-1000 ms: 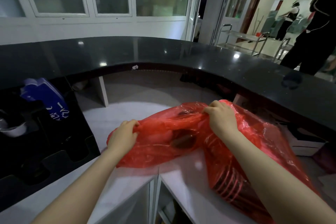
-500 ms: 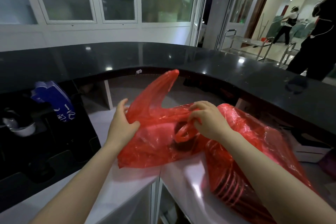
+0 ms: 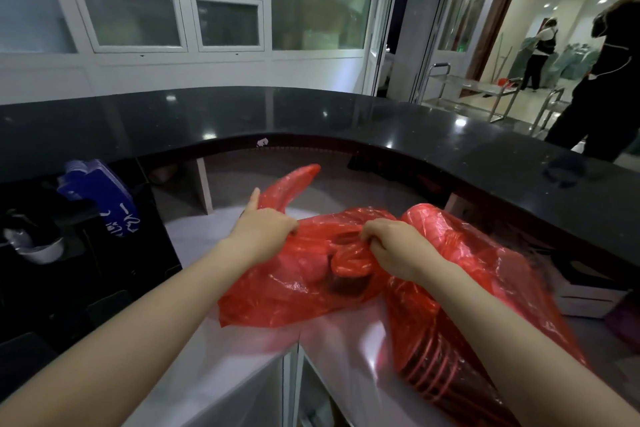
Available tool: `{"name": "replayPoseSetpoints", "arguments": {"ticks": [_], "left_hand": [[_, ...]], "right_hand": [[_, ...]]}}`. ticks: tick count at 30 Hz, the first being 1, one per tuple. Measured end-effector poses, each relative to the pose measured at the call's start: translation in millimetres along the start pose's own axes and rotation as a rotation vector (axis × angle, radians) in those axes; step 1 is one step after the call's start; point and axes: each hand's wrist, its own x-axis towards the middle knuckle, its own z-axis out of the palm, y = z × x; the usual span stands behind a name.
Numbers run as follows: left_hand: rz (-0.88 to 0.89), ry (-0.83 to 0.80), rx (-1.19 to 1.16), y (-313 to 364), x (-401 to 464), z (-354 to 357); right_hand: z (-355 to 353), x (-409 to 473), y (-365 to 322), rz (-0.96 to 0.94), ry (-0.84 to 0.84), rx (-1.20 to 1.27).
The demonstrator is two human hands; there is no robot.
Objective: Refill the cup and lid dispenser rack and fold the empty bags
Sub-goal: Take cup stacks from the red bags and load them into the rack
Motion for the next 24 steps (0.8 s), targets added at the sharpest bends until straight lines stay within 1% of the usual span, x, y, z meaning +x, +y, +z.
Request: {"name": "replayPoseSetpoints", "arguments": {"ticks": [1,2,3,5,7,9,11,13,15,17,19,21,22,23,24], "left_hand": [[0.014,-0.01,0.097,-1,-1,2],[0.013,0.0,0.133,-2,-1,4],[0.005,0.018,0.133,-3,-1,6],[-0.033,-0.007,0.167,-5,0,8],[-0.043,-0.024,0.208,-7,1,9],[-0.072,-0.067,0.219,-9,0,12],[-0.127,-0.152,0.265,-15,-3,15],[-0.187,-0.234,0.304,-27,-9,20],[-0.229,-0.305,0.308,-43,-14,27],[-0.251,-0.336,0.257,-53,-18,31],[-0.235,-0.278,0.151,-55,-18,29],[-0.163,-0.186,0.093,-50,-17,20],[-0.08,-0.131,0.101,-45,-18,15],[0.04,-0.036,0.116,-40,-19,10],[0.186,0.097,0.139,-36,-22,5]], "right_hand": [[2,-1,2,0.007,-0.012,-0.031],[4,-2,3,0.02,-0.024,-0.068],[6,-3,5,0.042,-0.038,-0.114],[9,-1,7,0.098,-0.046,-0.243],[10,1,6,0.133,-0.007,-0.367],[12,2,4,0.157,0.035,-0.443],[13,1,5,0.16,0.054,-0.521],[15,-1,12,0.179,0.006,-0.61],[17,-6,19,0.213,-0.115,-0.662],[20,-9,21,0.214,-0.217,-0.677],[21,-6,18,0.153,-0.257,-0.612],[21,0,12,0.084,-0.267,-0.528],[20,2,8,0.053,-0.249,-0.509],[21,4,4,0.03,-0.211,-0.502],[22,5,1,0.013,-0.156,-0.498]]}}
